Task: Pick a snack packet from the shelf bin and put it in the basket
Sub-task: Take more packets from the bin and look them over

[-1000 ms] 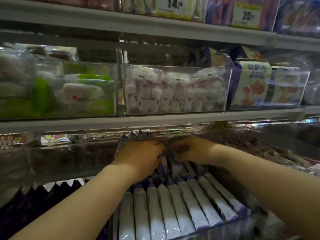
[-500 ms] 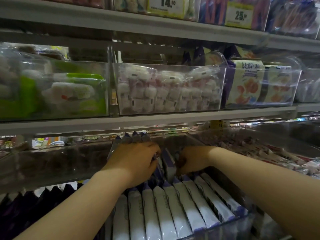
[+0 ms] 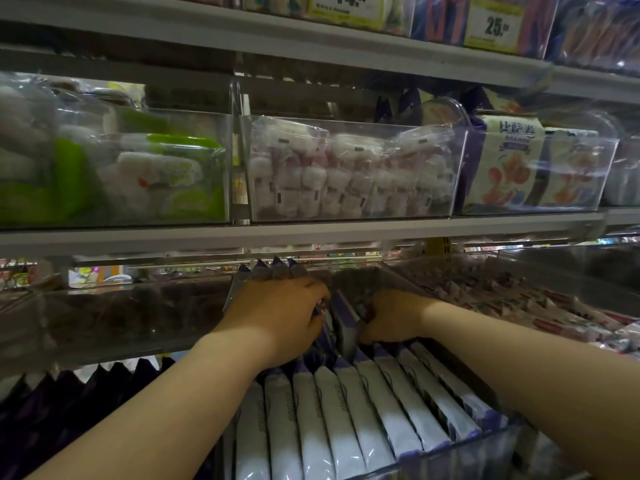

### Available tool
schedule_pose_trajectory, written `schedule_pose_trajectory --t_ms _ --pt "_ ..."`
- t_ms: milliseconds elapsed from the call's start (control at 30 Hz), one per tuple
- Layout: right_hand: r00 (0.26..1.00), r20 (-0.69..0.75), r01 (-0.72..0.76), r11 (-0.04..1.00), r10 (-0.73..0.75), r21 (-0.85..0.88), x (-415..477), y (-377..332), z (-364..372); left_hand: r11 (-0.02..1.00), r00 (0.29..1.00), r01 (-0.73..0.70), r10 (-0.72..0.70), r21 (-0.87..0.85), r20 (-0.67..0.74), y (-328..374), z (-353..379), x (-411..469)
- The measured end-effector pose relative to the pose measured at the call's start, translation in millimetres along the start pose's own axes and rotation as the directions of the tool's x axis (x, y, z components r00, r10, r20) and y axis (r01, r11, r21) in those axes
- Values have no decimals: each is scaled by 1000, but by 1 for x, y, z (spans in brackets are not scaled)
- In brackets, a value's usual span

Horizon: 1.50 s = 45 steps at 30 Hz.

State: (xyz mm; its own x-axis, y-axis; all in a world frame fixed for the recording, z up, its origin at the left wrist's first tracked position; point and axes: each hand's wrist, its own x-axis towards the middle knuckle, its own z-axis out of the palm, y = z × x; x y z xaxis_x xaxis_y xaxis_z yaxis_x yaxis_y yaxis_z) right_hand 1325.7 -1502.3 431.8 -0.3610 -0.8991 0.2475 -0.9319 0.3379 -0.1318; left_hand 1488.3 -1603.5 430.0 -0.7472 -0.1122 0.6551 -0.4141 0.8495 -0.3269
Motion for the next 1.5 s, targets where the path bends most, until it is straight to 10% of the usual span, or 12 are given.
schedule_pose_trajectory --t_ms 400,633,900,1200,1500 --pt "999 -30 27 998 -28 -54 -2 2 7 1000 999 10 -11 11 43 3 -2 0" --pt "908 -409 124 991 -91 56 2 10 14 1000 999 9 -9 6 33 3 -3 0" --pt "921 -365 131 991 -136 -39 -1 6 1 1000 999 17 -18 26 48 4 -4 -1" --pt "599 -801 207 962 20 179 -48 13 -2 993 998 -22 15 120 61 8 -7 -5" --pt "338 -873 260 856 352 447 -130 12 29 999 993 8 -14 -48 -116 55 -33 -52"
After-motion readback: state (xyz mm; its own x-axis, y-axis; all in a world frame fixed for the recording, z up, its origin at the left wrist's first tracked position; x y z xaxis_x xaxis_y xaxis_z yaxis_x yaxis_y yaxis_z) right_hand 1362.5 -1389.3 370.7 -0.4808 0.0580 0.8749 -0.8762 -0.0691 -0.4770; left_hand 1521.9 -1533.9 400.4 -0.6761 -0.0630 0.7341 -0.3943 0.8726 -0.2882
